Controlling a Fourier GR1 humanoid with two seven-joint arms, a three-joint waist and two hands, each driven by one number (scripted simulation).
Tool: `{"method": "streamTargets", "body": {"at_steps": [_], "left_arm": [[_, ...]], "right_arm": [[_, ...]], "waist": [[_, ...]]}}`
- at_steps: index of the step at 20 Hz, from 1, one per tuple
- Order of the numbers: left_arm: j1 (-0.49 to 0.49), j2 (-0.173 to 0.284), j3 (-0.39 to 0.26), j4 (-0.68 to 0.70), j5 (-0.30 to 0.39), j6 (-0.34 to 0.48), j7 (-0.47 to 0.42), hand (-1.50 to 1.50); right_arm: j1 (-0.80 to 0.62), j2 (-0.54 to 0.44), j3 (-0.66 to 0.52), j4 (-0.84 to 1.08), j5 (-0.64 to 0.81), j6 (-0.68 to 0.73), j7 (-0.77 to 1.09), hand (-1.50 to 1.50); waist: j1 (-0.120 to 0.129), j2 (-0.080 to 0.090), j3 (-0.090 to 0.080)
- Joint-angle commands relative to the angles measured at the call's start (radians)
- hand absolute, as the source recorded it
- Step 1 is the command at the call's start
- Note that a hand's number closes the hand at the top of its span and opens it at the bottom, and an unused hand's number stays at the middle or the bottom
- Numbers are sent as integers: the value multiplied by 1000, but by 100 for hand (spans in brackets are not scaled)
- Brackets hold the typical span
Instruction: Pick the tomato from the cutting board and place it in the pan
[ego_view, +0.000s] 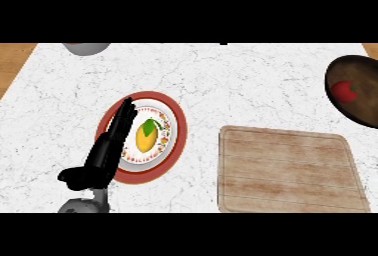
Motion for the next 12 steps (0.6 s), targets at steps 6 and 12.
{"method": "streamTargets", "body": {"at_steps": [6, 12], "left_arm": [[7, -7, -2, -6, -3, 8, 4, 0], [-1, -11, 12, 2, 2, 16, 1, 0]], "right_arm": [[125, 2, 34, -58, 8, 146, -182, -150], [164, -5, 48, -76, 0, 161, -207, -150]], "waist": [[-7, -6, 0], [-10, -5, 1]]}}
